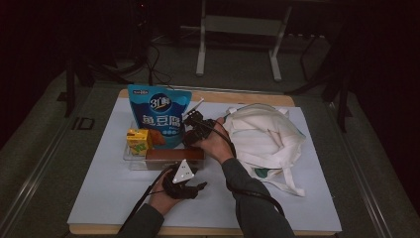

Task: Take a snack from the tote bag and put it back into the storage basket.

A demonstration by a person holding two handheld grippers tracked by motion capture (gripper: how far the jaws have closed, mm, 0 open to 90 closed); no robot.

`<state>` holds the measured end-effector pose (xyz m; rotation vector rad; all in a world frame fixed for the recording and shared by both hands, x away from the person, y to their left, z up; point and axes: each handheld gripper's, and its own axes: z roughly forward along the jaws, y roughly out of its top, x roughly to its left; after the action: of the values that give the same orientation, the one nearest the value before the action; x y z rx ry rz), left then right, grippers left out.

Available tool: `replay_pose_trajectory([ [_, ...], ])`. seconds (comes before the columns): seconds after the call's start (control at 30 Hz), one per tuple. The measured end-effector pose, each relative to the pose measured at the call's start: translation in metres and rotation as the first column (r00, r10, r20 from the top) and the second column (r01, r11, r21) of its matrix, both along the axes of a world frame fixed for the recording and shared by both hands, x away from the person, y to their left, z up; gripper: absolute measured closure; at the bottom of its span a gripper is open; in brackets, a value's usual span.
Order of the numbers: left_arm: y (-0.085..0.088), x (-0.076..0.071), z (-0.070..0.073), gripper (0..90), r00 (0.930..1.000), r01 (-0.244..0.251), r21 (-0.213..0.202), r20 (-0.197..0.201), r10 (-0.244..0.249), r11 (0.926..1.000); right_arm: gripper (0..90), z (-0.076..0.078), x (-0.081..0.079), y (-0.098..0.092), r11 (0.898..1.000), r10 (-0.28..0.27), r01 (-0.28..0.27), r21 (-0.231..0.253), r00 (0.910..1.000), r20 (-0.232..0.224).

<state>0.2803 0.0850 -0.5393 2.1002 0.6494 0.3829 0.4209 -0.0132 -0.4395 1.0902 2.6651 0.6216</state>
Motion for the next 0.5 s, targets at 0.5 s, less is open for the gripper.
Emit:
replay_pose_trajectory([
  [0.5,0.0,0.0,0.0,40.0,1.0,-0.002,0.0,0.0,0.002,1.0,28.8,0.011,-0.001,-0.019,1.0,-0.008,0.007,0.026,0.9996,0.026],
])
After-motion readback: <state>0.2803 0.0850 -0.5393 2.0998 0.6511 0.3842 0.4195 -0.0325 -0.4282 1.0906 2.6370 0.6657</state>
